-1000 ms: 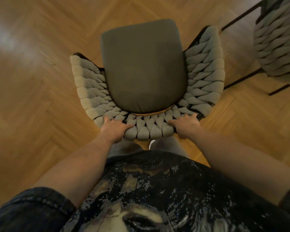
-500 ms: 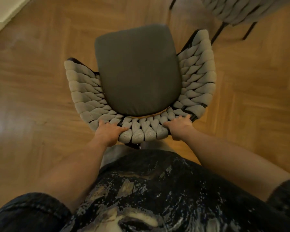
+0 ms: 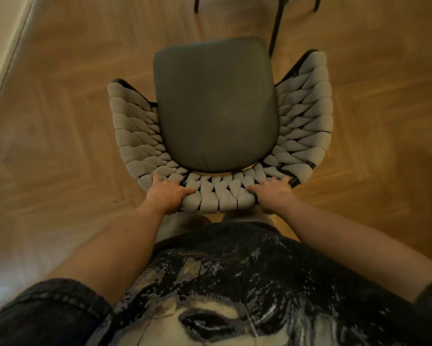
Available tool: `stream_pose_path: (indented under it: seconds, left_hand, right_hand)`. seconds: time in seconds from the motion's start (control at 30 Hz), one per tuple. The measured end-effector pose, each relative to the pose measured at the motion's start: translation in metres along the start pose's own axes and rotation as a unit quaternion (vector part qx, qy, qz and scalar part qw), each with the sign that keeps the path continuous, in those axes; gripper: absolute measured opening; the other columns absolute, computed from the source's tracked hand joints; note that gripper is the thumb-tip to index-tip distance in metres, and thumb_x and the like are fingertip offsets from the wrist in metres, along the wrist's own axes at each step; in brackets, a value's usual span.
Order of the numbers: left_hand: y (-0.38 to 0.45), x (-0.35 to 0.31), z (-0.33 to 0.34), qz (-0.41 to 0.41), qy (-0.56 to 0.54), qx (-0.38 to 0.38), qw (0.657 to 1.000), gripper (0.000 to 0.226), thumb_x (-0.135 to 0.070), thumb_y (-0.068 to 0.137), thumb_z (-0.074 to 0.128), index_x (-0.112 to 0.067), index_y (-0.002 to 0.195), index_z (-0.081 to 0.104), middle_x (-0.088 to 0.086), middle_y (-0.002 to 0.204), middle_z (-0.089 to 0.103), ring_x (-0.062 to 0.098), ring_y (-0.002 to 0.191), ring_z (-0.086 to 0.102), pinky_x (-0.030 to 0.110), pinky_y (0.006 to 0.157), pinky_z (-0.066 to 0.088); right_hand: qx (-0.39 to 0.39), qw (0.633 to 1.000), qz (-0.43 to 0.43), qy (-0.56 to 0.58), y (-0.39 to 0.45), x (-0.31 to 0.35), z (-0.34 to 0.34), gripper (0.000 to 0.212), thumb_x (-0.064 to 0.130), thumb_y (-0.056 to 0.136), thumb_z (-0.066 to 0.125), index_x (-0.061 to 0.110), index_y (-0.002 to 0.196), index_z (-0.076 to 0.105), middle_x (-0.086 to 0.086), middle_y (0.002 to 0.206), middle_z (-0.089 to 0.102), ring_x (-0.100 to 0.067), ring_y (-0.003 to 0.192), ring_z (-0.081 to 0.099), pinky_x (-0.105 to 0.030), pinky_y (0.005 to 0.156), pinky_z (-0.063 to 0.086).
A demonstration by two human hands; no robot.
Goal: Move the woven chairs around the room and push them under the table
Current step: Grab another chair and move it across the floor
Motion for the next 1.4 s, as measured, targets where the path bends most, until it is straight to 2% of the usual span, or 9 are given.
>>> stream_pose_path:
  seconds: [0.33, 0.5, 0.57, 0.63, 0.73, 0.9, 1.03, 1.27, 1.4]
  left_hand:
    - [0.03, 0.055, -0.035, 0.094, 0.16, -0.012, 0.983, 0.078, -0.028, 0.093, 0.065, -0.053, 0.152, 0.02, 0.003, 0.146, 0.046, 0.033, 0.134, 0.046, 0.068, 0.114, 0.018]
    - [0.046, 0.057, -0.066, 0.131, 0.232, -0.016, 0.964, 0.079, -0.032, 0.092, 0.067, -0.053, 0.152, 0.02, 0.005, 0.151, 0.04, 0.036, 0.138, 0.04, 0.067, 0.115, 0.016]
    - [0.053, 0.058, -0.08, 0.143, 0.259, -0.023, 0.955, 0.079, -0.032, 0.092, 0.066, -0.052, 0.152, 0.02, 0.006, 0.152, 0.039, 0.036, 0.139, 0.038, 0.068, 0.115, 0.016]
    - [0.062, 0.059, -0.094, 0.161, 0.29, -0.018, 0.943, 0.079, -0.033, 0.092, 0.067, -0.052, 0.152, 0.019, 0.005, 0.15, 0.042, 0.035, 0.138, 0.04, 0.068, 0.115, 0.017]
    - [0.078, 0.058, -0.116, 0.186, 0.329, -0.025, 0.925, 0.083, -0.032, 0.091, 0.068, -0.053, 0.152, 0.017, 0.003, 0.147, 0.046, 0.032, 0.134, 0.045, 0.068, 0.114, 0.017]
    - [0.096, 0.047, -0.154, 0.225, 0.412, -0.033, 0.883, 0.078, -0.032, 0.093, 0.065, -0.054, 0.152, 0.018, -0.001, 0.148, 0.047, 0.032, 0.138, 0.042, 0.065, 0.115, 0.015]
    - [0.112, 0.036, -0.184, 0.262, 0.462, -0.044, 0.846, 0.076, -0.037, 0.093, 0.065, -0.053, 0.152, 0.02, -0.001, 0.147, 0.048, 0.033, 0.139, 0.04, 0.063, 0.114, 0.017]
    - [0.132, 0.011, -0.233, 0.328, 0.539, -0.049, 0.774, 0.055, -0.039, 0.102, 0.045, -0.05, 0.152, 0.025, 0.001, 0.144, 0.052, 0.033, 0.136, 0.043, 0.06, 0.114, 0.015]
    - [0.145, -0.004, -0.259, 0.356, 0.594, -0.048, 0.72, 0.05, -0.038, 0.104, 0.04, -0.05, 0.151, 0.027, 0.002, 0.142, 0.054, 0.033, 0.134, 0.044, 0.059, 0.114, 0.014]
  right_hand:
    - [-0.002, 0.98, 0.081, 0.181, -0.007, 0.053, 0.017, 0.051, 0.024, 0.095, 0.058, 0.038, 0.142, 0.043, -0.005, 0.135, 0.057, -0.034, 0.127, 0.049, -0.058, 0.102, 0.031]
    - [0.002, 0.956, 0.121, 0.267, -0.008, 0.063, 0.022, 0.051, 0.02, 0.093, 0.06, 0.037, 0.139, 0.046, -0.005, 0.132, 0.058, -0.035, 0.125, 0.049, -0.058, 0.1, 0.031]
    - [0.0, 0.944, 0.136, 0.3, -0.005, 0.065, 0.021, 0.046, 0.027, 0.095, 0.059, 0.037, 0.139, 0.047, -0.004, 0.135, 0.057, -0.035, 0.128, 0.047, -0.059, 0.101, 0.03]
    - [0.006, 0.932, 0.149, 0.331, -0.004, 0.068, 0.021, 0.043, 0.032, 0.097, 0.058, 0.037, 0.138, 0.047, -0.004, 0.135, 0.058, -0.034, 0.129, 0.047, -0.059, 0.103, 0.029]
    - [0.019, 0.905, 0.169, 0.39, -0.003, 0.073, 0.021, 0.046, 0.027, 0.097, 0.057, 0.036, 0.14, 0.046, -0.006, 0.14, 0.055, -0.036, 0.134, 0.043, -0.06, 0.107, 0.028]
    - [0.033, 0.866, 0.189, 0.462, -0.007, 0.083, 0.015, 0.053, 0.02, 0.098, 0.056, 0.032, 0.147, 0.041, -0.009, 0.144, 0.052, -0.04, 0.136, 0.04, -0.065, 0.109, 0.026]
    - [0.037, 0.82, 0.212, 0.53, -0.003, 0.092, 0.008, 0.061, 0.023, 0.092, 0.065, 0.034, 0.147, 0.04, -0.008, 0.143, 0.054, -0.038, 0.134, 0.043, -0.064, 0.108, 0.027]
    - [0.043, 0.747, 0.252, 0.614, 0.0, 0.104, -0.011, 0.072, 0.027, 0.09, 0.069, 0.036, 0.152, 0.033, -0.007, 0.146, 0.051, -0.037, 0.136, 0.043, -0.063, 0.109, 0.028]
    - [0.046, 0.698, 0.276, 0.659, 0.008, 0.114, -0.027, 0.073, 0.025, 0.091, 0.065, 0.038, 0.154, 0.03, -0.006, 0.15, 0.048, -0.037, 0.139, 0.041, -0.065, 0.111, 0.027]
Point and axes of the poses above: each hand's wrist, its own y-axis towards the middle knuckle, its own z-axis out of the palm, x = y × z, the point moved 2 cm from there along y, towards the middle knuckle
